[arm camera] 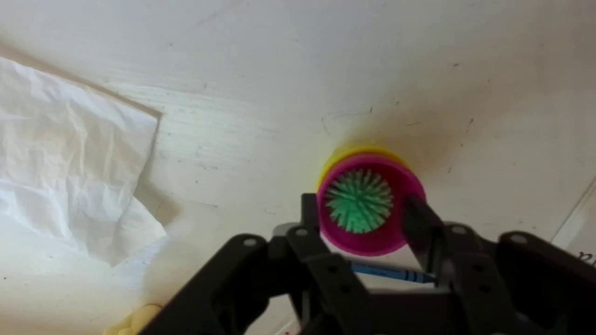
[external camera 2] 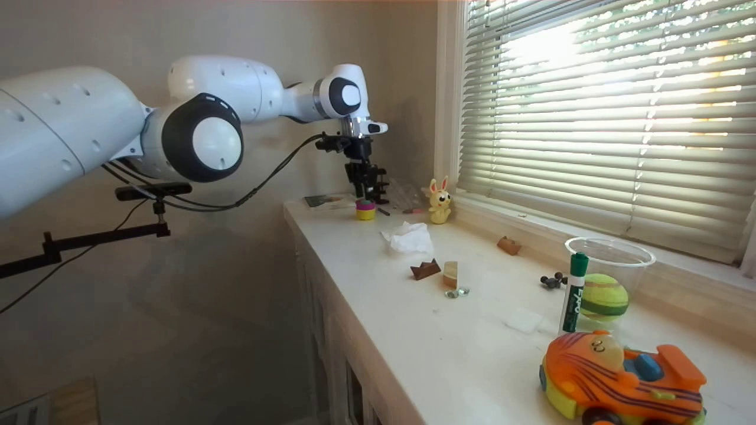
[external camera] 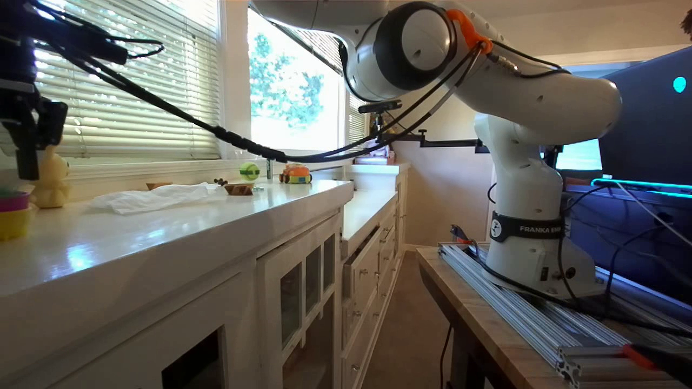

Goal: Stack the bowls, then place the green toy inside the pink bowl

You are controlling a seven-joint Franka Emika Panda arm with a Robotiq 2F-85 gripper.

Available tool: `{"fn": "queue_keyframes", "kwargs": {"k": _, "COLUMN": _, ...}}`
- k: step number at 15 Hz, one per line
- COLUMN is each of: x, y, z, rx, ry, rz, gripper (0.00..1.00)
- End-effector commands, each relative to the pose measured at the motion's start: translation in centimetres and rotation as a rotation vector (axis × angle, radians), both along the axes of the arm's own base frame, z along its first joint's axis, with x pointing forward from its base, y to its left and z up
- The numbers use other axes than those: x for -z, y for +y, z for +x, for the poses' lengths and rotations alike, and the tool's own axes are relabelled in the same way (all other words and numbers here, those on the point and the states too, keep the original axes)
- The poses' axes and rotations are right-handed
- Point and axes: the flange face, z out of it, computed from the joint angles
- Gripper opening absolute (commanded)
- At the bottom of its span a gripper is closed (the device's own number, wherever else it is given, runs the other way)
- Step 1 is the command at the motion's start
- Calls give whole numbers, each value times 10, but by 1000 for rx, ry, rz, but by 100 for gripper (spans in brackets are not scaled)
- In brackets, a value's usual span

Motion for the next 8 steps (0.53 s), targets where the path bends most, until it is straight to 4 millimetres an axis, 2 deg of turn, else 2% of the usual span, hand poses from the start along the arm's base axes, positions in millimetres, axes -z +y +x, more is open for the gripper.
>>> {"fn": "queue_keyframes", "kwargs": {"k": 1, "x": -3, "y": 0, "z": 1, "rx": -23, "ry": -7, "rz": 23, "gripper": 82}}
{"fn": "queue_keyframes", "kwargs": {"k": 3, "x": -4, "y": 1, "z": 1, "rx": -24, "ry": -7, "rz": 22, "gripper": 96}}
{"fn": "queue_keyframes", "kwargs": {"k": 4, "x": -5, "y": 3, "z": 0, "rx": -33, "ry": -10, "rz": 19, "gripper": 99}}
{"fn": "queue_keyframes", "kwargs": {"k": 8, "x": -22, "y": 17, "z": -7, "rx": -124, "ry": -9, "rz": 52, "gripper": 100}}
